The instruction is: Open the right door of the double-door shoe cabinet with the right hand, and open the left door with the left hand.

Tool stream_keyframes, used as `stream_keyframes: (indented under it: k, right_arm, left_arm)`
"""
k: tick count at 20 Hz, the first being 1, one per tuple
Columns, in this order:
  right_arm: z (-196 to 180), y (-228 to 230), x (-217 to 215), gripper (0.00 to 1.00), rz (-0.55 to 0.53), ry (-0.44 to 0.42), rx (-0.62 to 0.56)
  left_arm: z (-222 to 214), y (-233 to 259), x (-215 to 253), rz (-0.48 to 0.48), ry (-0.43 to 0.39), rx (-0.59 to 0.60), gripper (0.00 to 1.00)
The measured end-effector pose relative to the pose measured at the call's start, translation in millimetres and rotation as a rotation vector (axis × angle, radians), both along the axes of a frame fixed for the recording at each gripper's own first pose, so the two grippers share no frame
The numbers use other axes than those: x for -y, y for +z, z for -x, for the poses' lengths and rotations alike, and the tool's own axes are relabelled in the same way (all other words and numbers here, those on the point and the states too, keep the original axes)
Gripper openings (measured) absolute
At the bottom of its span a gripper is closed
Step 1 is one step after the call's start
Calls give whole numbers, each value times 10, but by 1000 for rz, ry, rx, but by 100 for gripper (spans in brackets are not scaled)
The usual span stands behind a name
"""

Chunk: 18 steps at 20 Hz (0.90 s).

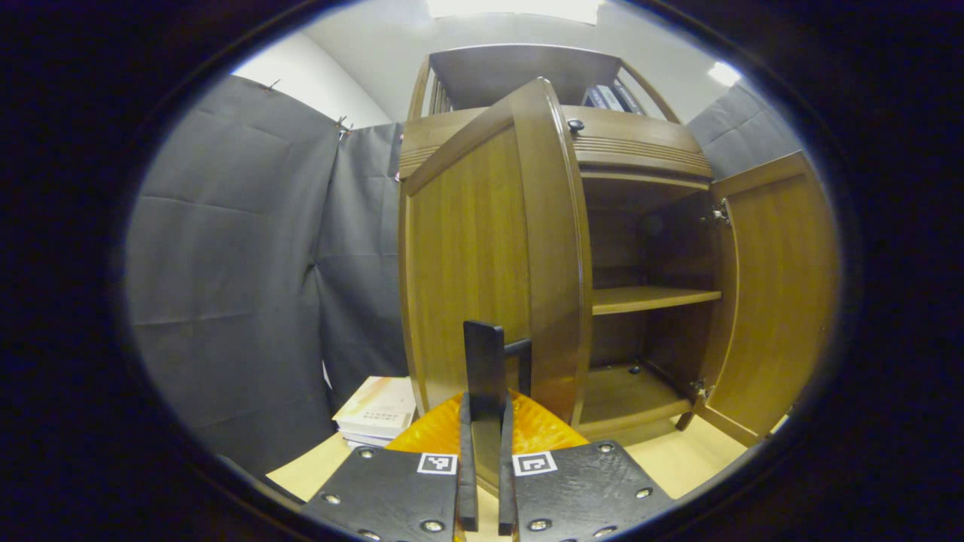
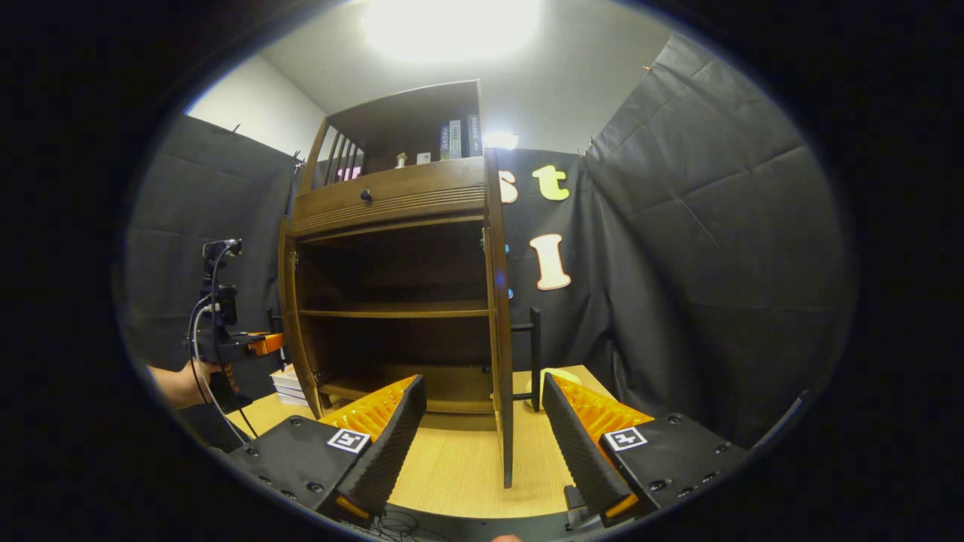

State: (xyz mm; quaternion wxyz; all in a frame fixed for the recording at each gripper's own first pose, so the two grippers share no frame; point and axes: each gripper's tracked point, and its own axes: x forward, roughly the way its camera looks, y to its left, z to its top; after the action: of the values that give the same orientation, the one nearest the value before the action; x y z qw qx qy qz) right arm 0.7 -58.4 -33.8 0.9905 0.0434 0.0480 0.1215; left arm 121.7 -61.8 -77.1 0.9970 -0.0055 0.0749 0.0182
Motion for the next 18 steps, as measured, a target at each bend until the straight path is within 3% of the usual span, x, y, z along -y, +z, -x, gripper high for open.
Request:
stream_keyframes:
  k: [2, 3, 5, 6, 8, 10, 11, 12, 14, 15, 18]
  right_arm:
    - [60, 21, -123, 92, -12, 2, -3]
    - [87, 28, -194, 97, -15, 5, -2]
    - [131, 31, -319, 97, -5, 9, -3]
    - [147, 52, -380, 92, -4, 11, -1]
    - [179, 95, -499, 97, -7, 15, 5]
    - [223, 124, -607, 97, -4, 20, 12]
    - [243, 127, -673, 92, 0, 23, 12]
    - [262, 140, -727, 97, 3, 27, 14]
    - [307, 163, -814, 92, 11, 30, 21]
    - [322, 163, -860, 97, 15, 31, 21]
    - [378, 158, -963, 97, 18, 27, 19]
  left_arm:
    - [45, -7, -71, -1, -12, -2, 15]
    - [72, -9, -114, -3, -16, -2, 15]
    - [127, -21, -224, -1, -20, 0, 15]
    - [159, -31, -288, 2, -21, 2, 15]
    - [216, -33, -416, 8, -25, 3, 12]
    - [260, -52, -537, 6, -24, 0, 14]
    - [286, -56, -591, 3, -24, -1, 14]
    - [310, -81, -670, 2, -23, -1, 11]
    - [333, -100, -776, 5, -22, 0, 14]
    - [339, -101, -827, 5, -24, 2, 14]
    - [364, -120, -1036, -3, -6, 8, 9]
